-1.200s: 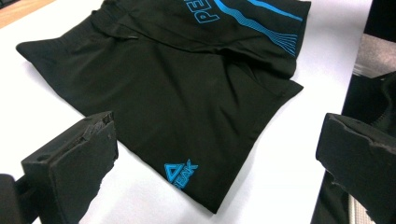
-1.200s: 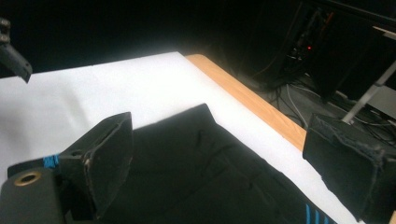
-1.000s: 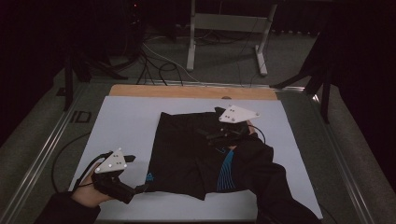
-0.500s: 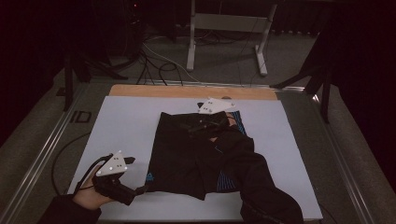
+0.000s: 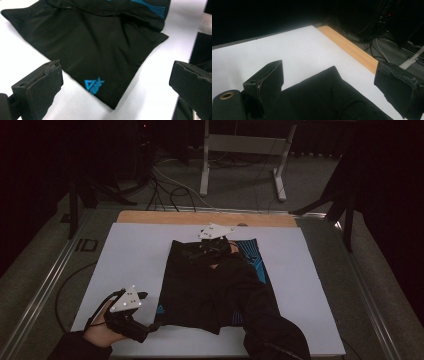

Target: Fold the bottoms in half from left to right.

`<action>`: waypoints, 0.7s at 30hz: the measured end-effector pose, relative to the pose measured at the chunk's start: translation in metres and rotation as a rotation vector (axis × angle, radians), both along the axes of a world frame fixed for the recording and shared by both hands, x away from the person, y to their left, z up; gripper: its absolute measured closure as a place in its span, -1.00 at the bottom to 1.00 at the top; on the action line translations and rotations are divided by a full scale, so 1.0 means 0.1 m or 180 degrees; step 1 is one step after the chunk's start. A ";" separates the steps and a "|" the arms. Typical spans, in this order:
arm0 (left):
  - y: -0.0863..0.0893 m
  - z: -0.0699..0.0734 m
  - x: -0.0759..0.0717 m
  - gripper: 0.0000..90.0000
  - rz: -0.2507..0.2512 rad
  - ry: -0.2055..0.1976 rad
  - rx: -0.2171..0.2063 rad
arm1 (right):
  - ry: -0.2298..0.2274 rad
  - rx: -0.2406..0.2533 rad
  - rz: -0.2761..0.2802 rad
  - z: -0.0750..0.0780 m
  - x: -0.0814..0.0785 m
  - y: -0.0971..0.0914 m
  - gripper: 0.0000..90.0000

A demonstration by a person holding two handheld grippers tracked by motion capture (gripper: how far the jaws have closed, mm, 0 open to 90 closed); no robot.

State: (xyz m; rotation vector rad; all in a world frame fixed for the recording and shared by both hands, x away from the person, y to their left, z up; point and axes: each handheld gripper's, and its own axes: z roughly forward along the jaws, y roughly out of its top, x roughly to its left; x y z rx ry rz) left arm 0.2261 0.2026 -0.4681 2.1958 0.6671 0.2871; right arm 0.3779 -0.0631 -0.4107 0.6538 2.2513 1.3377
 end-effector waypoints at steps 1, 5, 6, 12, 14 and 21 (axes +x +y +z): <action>-0.01 -0.02 0.01 -0.99 0.0025 0.0017 0.0032 | 0.0026 -0.0004 -0.0009 -0.02 0.01 0.01 -0.80; -0.04 -0.09 0.01 -0.99 0.0017 0.0063 0.0046 | 0.0075 -0.0007 -0.0043 -0.10 0.05 0.06 -0.80; -0.04 -0.09 0.01 -0.99 0.0017 0.0063 0.0046 | 0.0075 -0.0007 -0.0043 -0.10 0.05 0.06 -0.80; -0.09 -0.20 0.02 -0.99 0.0012 0.0064 0.0151 | 0.0145 -0.0020 -0.0128 -0.22 0.15 0.16 -0.80; -0.10 -0.24 0.02 -0.99 0.0033 0.0062 0.0202 | 0.0168 -0.0024 -0.0140 -0.26 0.17 0.19 -0.80; -0.11 -0.39 0.07 -0.99 0.0072 0.0202 0.0297 | 0.0211 -0.0074 -0.0134 -0.36 0.23 0.31 -0.80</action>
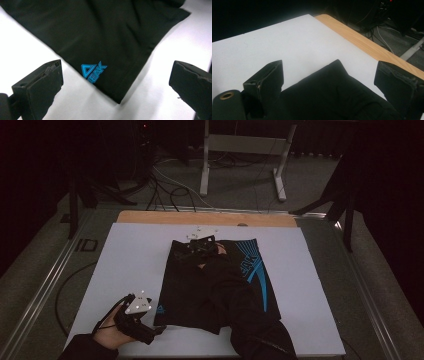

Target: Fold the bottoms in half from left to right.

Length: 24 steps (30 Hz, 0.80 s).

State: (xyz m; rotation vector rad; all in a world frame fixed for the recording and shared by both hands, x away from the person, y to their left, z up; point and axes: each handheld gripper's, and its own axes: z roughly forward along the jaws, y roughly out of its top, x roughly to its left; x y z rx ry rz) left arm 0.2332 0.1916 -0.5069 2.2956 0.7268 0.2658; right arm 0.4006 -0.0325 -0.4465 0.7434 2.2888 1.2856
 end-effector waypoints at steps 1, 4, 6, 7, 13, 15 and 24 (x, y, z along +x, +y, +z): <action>0.00 -0.02 0.00 -0.98 0.0013 0.0000 0.0010 | 0.0009 0.0002 -0.0002 -0.01 0.00 0.02 -0.80; -0.02 -0.07 0.03 -0.97 0.0018 0.0107 0.0130 | 0.0025 -0.0041 0.0027 -0.05 0.01 0.07 -0.80; -0.02 -0.12 0.04 -0.92 0.0014 0.0145 0.0177 | 0.0029 -0.0043 0.0054 -0.08 0.03 0.10 -0.80; -0.02 -0.14 0.05 -0.91 0.0019 0.0143 0.0213 | 0.0045 -0.0055 0.0049 -0.09 0.03 0.11 -0.80; -0.03 -0.24 0.07 -0.62 -0.0012 0.0208 0.0301 | 0.0092 -0.0077 0.0057 -0.15 0.04 0.18 -0.80; -0.03 -0.23 0.06 -0.53 -0.0016 0.0159 0.0321 | 0.0104 -0.0082 0.0068 -0.16 0.05 0.19 -0.80; -0.07 -0.19 0.07 0.15 -0.0021 0.0146 0.0334 | 0.0166 -0.0128 0.0060 -0.25 0.09 0.23 -0.80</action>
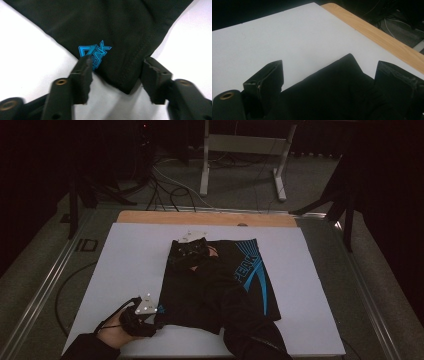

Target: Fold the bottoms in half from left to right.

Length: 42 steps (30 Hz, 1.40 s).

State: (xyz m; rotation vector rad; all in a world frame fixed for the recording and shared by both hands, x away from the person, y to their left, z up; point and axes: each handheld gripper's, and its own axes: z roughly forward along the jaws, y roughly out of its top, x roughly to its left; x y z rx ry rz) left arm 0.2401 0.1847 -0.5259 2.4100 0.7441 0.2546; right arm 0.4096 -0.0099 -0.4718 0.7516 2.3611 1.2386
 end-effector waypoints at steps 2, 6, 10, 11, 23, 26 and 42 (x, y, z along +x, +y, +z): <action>0.00 0.00 0.01 0.28 0.0032 0.0008 -0.0023 | -0.0002 0.0011 0.0008 -0.02 0.01 0.00 -0.80; 0.01 0.01 0.04 0.65 0.0114 0.0023 -0.0053 | 0.0052 0.0018 -0.0013 -0.07 0.02 0.04 -0.80; -0.01 0.01 0.05 0.85 0.0139 0.0037 -0.0076 | 0.0069 -0.0001 0.0050 -0.11 0.05 0.07 -0.75; -0.01 0.01 0.05 0.86 0.0139 0.0037 -0.0076 | 0.0069 -0.0001 0.0050 -0.11 0.05 0.07 -0.75; 0.00 0.03 0.02 0.91 0.0059 -0.0054 -0.0097 | 0.0269 -0.0048 -0.0160 -0.21 0.18 0.22 -0.74; -0.01 0.03 0.01 0.91 0.0045 -0.0092 -0.0095 | 0.0281 -0.0120 -0.0263 -0.25 0.22 0.29 -0.69; 0.01 0.05 0.01 0.92 0.0015 -0.0106 -0.0151 | 0.0125 -0.0386 -0.0728 -0.40 0.46 0.54 -0.14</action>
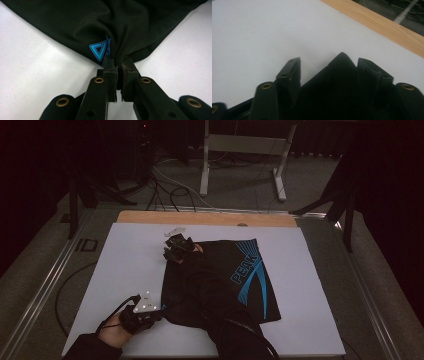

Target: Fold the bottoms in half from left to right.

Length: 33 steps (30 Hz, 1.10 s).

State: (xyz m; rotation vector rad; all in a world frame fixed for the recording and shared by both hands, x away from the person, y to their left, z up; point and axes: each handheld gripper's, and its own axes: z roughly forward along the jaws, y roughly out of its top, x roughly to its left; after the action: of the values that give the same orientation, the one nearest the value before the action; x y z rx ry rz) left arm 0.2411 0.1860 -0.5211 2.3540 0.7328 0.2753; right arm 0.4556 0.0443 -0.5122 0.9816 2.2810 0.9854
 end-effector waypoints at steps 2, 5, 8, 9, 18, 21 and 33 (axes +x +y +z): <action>0.00 0.00 0.00 0.92 0.0000 -0.0024 -0.0001 | -0.0035 -0.0042 -0.0082 -0.03 0.03 0.01 -0.08; 0.01 0.01 0.00 0.92 -0.0012 -0.0030 0.0002 | -0.0054 -0.0084 -0.0140 -0.07 0.05 0.04 -0.03; 0.00 0.01 0.00 0.92 -0.0010 -0.0029 0.0003 | -0.0022 -0.0098 -0.0150 -0.10 0.07 0.07 -0.02; 0.00 0.01 0.00 0.92 -0.0010 -0.0029 0.0003 | -0.0022 -0.0098 -0.0150 -0.10 0.07 0.07 -0.02; 0.00 0.01 0.00 0.92 -0.0024 -0.0039 0.0007 | 0.0109 -0.0250 -0.0221 -0.22 0.11 0.10 0.10; 0.00 0.01 0.01 0.92 -0.0021 -0.0041 -0.0005 | 0.0094 -0.0284 -0.0269 -0.23 0.11 0.11 0.24; -0.02 0.03 0.01 0.92 -0.0017 -0.0058 -0.0012 | 0.0081 -0.0304 -0.0286 -0.19 0.09 0.08 0.86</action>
State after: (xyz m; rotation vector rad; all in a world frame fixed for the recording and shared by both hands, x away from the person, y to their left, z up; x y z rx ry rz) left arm 0.2417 0.1842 -0.5180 2.3465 0.7178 0.2926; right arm 0.4647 0.0528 -0.5311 1.0517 2.2610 0.8235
